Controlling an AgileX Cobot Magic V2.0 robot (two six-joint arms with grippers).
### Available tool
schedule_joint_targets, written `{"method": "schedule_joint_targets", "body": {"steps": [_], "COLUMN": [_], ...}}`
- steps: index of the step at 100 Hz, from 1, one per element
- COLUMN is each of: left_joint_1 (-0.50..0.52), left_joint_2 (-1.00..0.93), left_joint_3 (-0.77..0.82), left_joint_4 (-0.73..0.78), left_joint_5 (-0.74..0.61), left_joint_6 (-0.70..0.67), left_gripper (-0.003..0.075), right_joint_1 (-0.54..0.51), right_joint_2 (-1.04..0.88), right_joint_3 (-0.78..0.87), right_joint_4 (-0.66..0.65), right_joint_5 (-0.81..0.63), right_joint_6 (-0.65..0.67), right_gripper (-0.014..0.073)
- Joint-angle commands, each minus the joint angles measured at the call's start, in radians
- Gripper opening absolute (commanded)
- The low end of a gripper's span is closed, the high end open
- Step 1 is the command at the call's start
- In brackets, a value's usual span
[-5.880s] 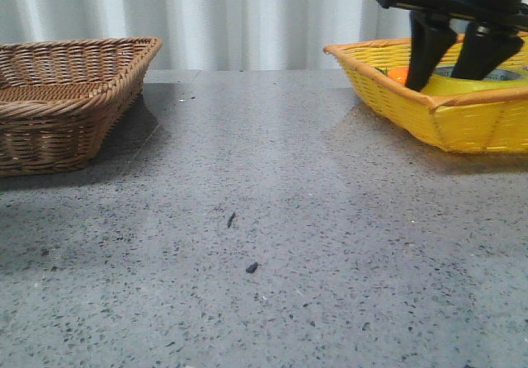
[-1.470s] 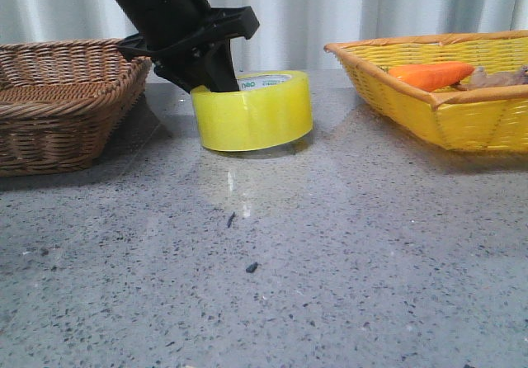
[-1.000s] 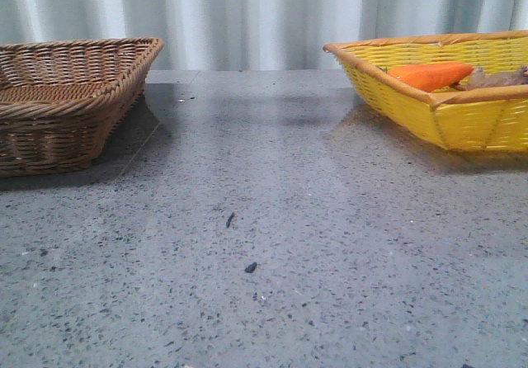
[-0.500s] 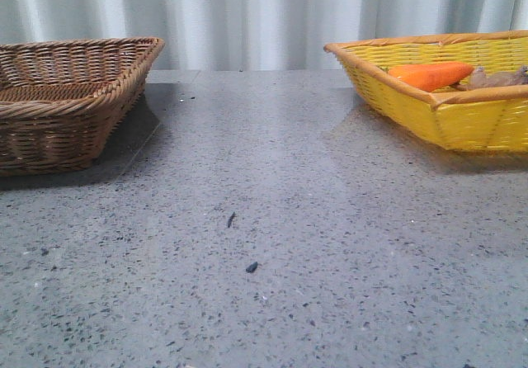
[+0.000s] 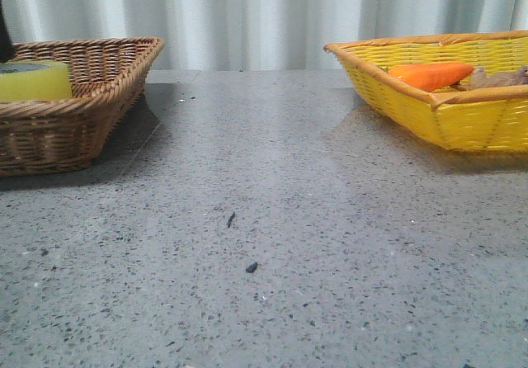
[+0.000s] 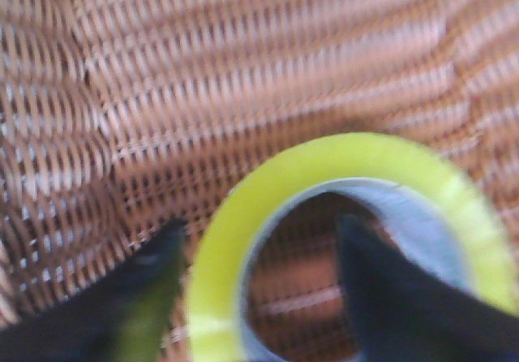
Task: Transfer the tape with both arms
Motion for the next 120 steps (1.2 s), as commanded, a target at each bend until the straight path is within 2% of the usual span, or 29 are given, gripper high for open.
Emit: {"method": "schedule_joint_targets", "body": {"steps": [1,9,18,36,44,60,77,85,91,104,120], "left_joint_1": [0.001,-0.003,-0.036,-0.169,-0.211,-0.269,-0.291,-0.291,-0.291,-0.291,-0.291], "left_joint_2": [-0.083,-0.128,-0.212,-0.456,-0.568,-0.793,-1.010,-1.107,-1.161,-1.247,-1.268], "left_joint_3": [-0.025,-0.025,-0.015,0.113,0.208,0.465,0.742,0.848,0.900,0.965,0.982], "left_joint_4": [-0.070,-0.174,-0.295,-0.202,-0.187,-0.187,-0.208,-0.233,-0.233,-0.233,-0.233], "left_joint_5": [-0.068,-0.123,-0.220,-0.482,-0.546,-0.609,-0.645,-0.685,-0.715,-0.732,-0.715], "left_joint_6": [-0.018,0.008,0.079,0.125,0.125,0.125,0.125,0.125,0.125,0.125,0.125], "left_gripper": [0.0569,0.0554,0.0473,0.0291,0.0259,0.0238,0.0238,0.0211,0.0167,-0.0020,-0.0020], "right_joint_1": [0.001,0.001,0.001,0.001,0.001,0.001,0.001,0.001,0.001,0.001,0.001], "right_joint_2": [0.014,0.014,-0.001,-0.115,-0.190,-0.315,-0.389,-0.393,-0.393,-0.393,-0.393], "right_joint_3": [-0.020,-0.020,-0.007,0.104,0.172,0.276,0.320,0.321,0.321,0.321,0.321], "right_joint_4": [-0.007,-0.007,-0.026,-0.142,-0.222,-0.331,-0.351,-0.351,-0.351,-0.351,-0.351], "right_joint_5": [-0.082,-0.082,-0.098,-0.183,-0.194,-0.194,-0.185,-0.172,-0.170,-0.170,-0.170], "right_joint_6": [-0.002,-0.002,-0.002,-0.002,-0.002,-0.002,-0.002,-0.002,-0.002,-0.002,-0.002], "right_gripper": [-0.0060,-0.0060,-0.0060,-0.0060,-0.0060,-0.0060,-0.0060,-0.0062,-0.0062,-0.0062,-0.0062]}}
